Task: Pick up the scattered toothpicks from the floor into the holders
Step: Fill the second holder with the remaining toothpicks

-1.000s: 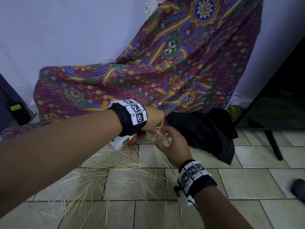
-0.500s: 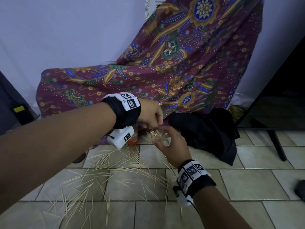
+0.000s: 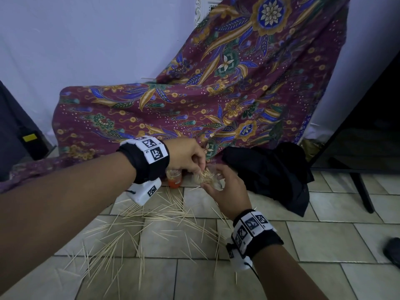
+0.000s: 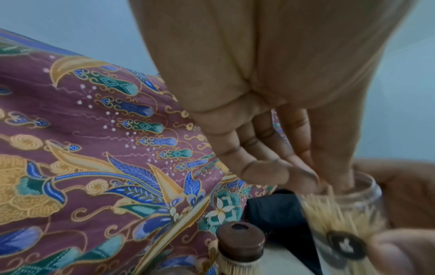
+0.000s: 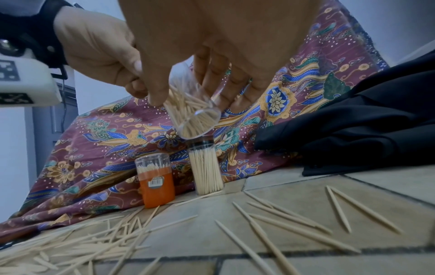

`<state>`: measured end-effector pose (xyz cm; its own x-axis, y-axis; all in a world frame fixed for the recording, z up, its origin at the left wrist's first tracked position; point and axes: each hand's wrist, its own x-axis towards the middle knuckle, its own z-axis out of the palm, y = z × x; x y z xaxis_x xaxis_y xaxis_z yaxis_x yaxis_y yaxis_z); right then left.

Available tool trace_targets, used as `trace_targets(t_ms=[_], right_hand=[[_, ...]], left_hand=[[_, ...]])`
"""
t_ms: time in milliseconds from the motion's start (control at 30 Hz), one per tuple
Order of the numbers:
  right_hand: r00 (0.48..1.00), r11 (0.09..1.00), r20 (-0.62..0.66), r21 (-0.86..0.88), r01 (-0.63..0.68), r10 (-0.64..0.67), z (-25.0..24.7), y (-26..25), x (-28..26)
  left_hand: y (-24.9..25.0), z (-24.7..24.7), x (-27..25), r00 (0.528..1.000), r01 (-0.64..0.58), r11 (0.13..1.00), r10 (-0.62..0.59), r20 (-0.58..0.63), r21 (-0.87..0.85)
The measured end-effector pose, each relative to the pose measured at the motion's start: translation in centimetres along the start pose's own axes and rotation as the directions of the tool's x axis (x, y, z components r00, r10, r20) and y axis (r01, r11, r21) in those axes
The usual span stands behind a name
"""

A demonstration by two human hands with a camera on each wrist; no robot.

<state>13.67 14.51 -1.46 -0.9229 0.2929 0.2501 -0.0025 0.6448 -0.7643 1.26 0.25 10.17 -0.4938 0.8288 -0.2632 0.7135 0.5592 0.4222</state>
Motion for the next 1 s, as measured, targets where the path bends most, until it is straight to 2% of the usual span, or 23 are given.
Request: trace_targets(t_ms=[233, 433, 600, 767, 867, 1000], right_hand=[[1.0, 0.999, 0.02, -0.033, 0.016, -0.016, 0.2, -0.9, -0.2], [0.999, 0.999, 0.043, -0.05, 0.012, -0.01, 0.5, -1.1, -0.4], [0.997, 0.999, 0.06, -0.007, 0.039, -0.039, 2.0, -1.6, -0.5], [0.988, 0.997, 0.137, 0.006, 0.076, -0.076, 4.1, -2.9, -0.6], [0.978, 0.994, 0.176, 0.033, 0.107, -0.111, 5.5, -4.2, -0.7], [0.96, 0.988, 0.237, 0.087, 0.13, -0.147, 7.2, -6.0, -1.3]], left_hand=[[0.2, 1.2, 0.3, 0.994, -0.015, 1.0, 0.016, -0.106, 0.011], [-1.4, 1.0, -1.6, 0.978, 0.005, 0.995, -0.025, -0.205, -0.1], [-5.0, 2.0, -5.2, 0.963, 0.127, 0.988, -0.143, -0.23, -0.084], [-9.0, 4.3, -10.0, 0.941, 0.314, 0.948, -0.304, -0.147, 0.051], [-11.5, 6.2, -13.0, 0.886, 0.458, 0.884, -0.448, -0.117, 0.088], [-13.7, 8.9, -17.6, 0.82, 0.572, 0.816, -0.572, -0.03, 0.084]])
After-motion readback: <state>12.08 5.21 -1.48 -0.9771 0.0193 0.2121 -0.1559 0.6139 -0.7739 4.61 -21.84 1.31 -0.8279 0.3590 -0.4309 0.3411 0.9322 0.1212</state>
